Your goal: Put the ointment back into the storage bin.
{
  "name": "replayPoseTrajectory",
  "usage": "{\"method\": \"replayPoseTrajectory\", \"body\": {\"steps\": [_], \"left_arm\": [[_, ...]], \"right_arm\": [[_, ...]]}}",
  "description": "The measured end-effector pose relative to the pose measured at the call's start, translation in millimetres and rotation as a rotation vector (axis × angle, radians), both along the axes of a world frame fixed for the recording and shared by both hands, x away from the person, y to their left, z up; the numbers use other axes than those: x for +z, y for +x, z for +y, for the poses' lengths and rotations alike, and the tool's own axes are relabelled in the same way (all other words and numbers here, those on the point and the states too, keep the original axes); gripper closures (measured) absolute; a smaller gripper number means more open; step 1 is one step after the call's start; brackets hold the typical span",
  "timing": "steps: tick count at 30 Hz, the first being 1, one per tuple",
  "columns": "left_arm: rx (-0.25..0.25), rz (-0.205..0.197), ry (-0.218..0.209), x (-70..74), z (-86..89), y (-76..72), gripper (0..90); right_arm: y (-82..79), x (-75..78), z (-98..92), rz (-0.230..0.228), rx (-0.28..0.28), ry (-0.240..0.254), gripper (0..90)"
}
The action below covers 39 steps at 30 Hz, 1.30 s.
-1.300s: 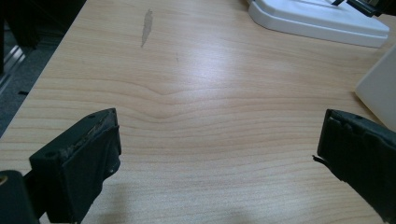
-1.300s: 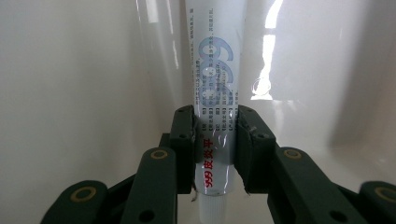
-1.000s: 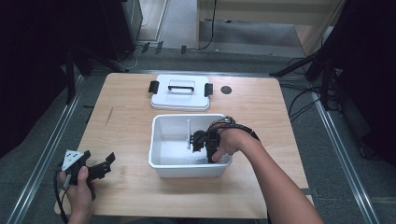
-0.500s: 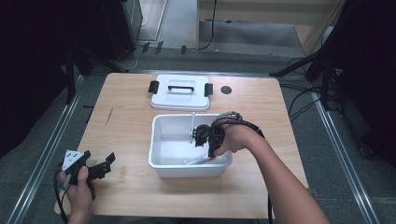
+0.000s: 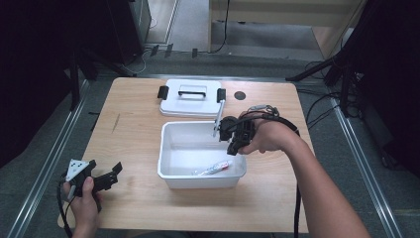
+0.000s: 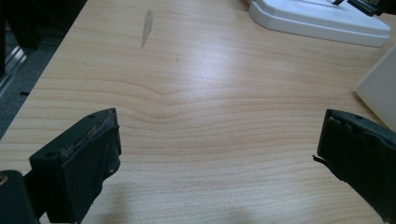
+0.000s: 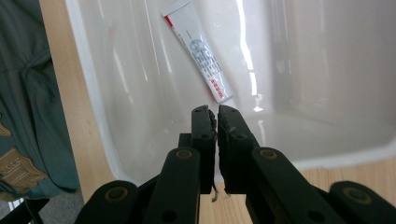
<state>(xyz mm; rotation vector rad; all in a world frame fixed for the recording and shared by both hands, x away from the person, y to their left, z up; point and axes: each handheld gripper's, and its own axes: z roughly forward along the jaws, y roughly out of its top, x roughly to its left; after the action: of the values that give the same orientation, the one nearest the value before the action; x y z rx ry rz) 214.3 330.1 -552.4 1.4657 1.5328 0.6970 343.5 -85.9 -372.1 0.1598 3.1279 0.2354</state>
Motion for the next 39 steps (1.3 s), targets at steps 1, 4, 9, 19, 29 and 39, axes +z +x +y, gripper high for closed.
{"method": "replayPoseTrajectory", "body": {"steps": [1,4,9,19,29,39], "left_arm": [[0.0,0.0,0.001,0.0,0.0,0.0,0.0],[0.001,0.0,0.001,0.0,-0.2,0.1,0.0],[0.0,0.0,0.005,0.0,-0.5,0.3,0.0],[-0.002,-0.005,-0.002,0.0,-0.2,-0.9,0.0],[0.0,-0.001,0.005,0.1,-0.7,-0.5,0.0],[-0.003,-0.003,0.007,0.1,-0.7,-0.8,0.0]], "right_arm": [[-0.2,4.0,-4.7,-0.004,-0.014,0.0,85.7],[0.5,10.4,-16.4,-0.012,-0.03,0.013,85.5],[1.1,13.6,-35.0,-0.015,-0.052,0.014,84.3],[4.8,-2.6,-82.1,0.025,-0.166,0.03,66.7],[4.2,-27.9,-129.4,0.022,-0.381,0.063,34.4],[-6.2,-59.7,-165.9,-0.036,-0.576,0.069,6.2]]}}
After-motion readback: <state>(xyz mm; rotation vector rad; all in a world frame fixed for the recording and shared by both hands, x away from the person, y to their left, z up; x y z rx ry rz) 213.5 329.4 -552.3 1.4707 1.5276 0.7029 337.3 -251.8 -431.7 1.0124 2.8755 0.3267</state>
